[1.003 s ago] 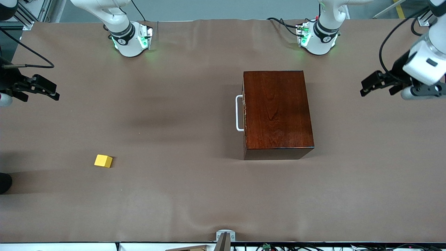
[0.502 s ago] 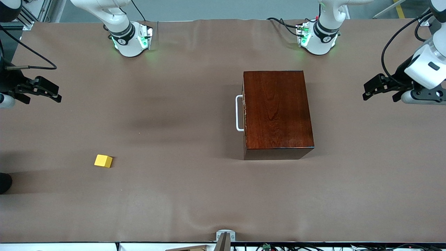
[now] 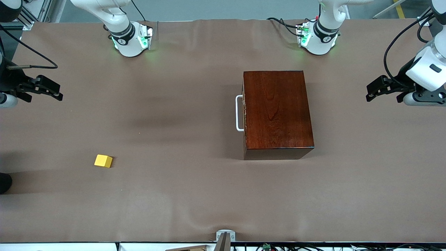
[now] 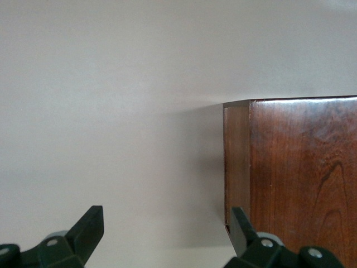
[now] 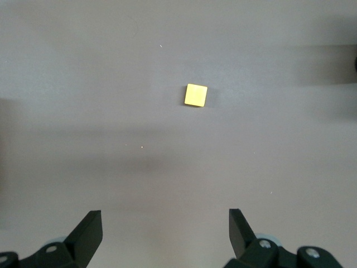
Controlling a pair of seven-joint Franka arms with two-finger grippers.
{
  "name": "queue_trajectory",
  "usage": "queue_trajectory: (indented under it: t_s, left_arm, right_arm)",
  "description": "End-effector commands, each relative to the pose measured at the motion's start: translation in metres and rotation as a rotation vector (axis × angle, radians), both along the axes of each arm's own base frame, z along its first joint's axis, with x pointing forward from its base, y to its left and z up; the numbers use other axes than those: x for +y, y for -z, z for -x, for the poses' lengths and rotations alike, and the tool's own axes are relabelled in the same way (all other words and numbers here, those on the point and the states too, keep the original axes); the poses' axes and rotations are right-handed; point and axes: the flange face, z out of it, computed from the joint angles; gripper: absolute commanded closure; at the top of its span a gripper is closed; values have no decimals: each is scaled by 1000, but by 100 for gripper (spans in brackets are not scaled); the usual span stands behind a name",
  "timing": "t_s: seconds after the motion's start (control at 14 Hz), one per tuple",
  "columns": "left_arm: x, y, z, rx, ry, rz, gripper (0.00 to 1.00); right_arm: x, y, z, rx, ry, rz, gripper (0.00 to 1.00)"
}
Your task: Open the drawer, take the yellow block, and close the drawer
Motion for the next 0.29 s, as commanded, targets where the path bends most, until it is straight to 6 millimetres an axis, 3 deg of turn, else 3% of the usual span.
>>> queue_trajectory:
  t_s: [0.0,0.21]
  left_arm:
    - [-2,-6,0,3,14,-15,0]
    - [-1,-6,0,3,13,-15,0]
  right_arm:
    - [1,-3,1,-4,2,8,0]
    - [3,-3,1,-6,-3,10,0]
